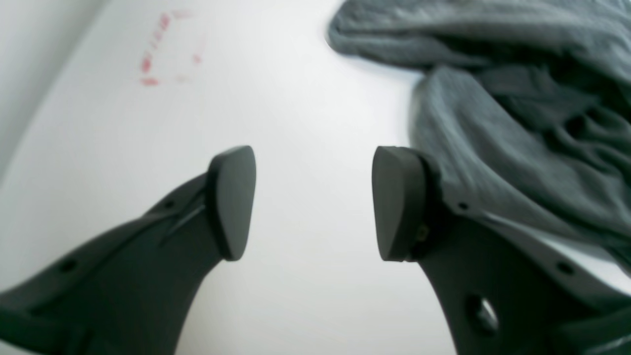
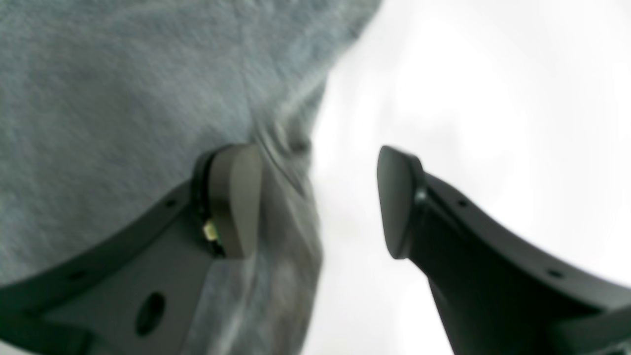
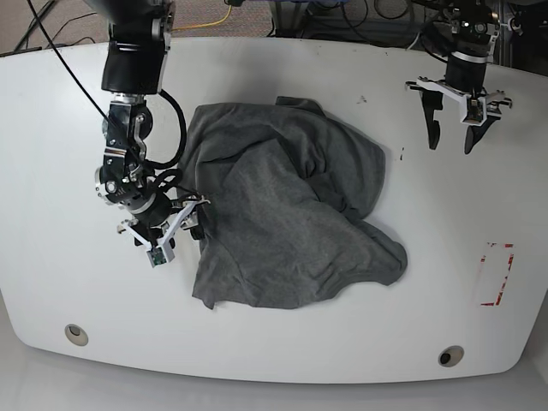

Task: Layout the t-shirt on the table in an organized manner, then fold the t-shirt properly
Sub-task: 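Move the right gripper down to the grey t-shirt's edge and grasp, then lower the left gripper onto the shirt and grasp another edge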

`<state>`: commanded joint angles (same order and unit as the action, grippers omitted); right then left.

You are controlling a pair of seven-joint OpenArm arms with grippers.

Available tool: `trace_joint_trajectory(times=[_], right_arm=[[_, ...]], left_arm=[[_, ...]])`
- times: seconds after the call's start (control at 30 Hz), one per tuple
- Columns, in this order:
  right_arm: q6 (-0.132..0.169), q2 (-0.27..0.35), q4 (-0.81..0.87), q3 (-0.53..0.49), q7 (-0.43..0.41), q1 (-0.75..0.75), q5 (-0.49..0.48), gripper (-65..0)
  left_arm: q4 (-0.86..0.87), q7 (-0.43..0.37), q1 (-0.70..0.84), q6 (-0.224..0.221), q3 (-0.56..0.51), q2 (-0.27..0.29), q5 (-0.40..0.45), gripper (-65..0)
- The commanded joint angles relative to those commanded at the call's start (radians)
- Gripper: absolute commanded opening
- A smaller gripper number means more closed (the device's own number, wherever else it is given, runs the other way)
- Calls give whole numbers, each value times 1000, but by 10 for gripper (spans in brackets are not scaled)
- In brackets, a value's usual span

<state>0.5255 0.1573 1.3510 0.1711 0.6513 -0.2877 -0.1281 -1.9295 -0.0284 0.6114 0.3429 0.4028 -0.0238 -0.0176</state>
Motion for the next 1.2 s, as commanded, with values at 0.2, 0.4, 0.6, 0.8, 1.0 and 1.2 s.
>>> trace_joint_trajectory(times=[0.2, 0.4, 0.6, 0.8, 1.0, 1.2], right_arm=[[18, 0, -158, 0, -29, -64, 0, -289], [26, 0, -278, 0, -97, -87, 0, -289], [54, -23, -292, 0, -97, -86, 2, -289], [54, -29, -292, 0, -97, -81, 2, -293], [60, -29, -292, 0, -97, -81, 2, -482], [60, -29, -290, 0, -94, -80, 2, -645]], left_arm=[[0, 2, -23, 0, 0, 0, 0, -296], [0, 2, -26, 0, 0, 0, 0, -296], [0, 2, -26, 0, 0, -2, 2, -296], [0, 2, -28, 0, 0, -2, 2, -296], [2, 2, -28, 0, -2, -2, 2, -294], [2, 55, -52, 0, -6, 0, 0, -294]])
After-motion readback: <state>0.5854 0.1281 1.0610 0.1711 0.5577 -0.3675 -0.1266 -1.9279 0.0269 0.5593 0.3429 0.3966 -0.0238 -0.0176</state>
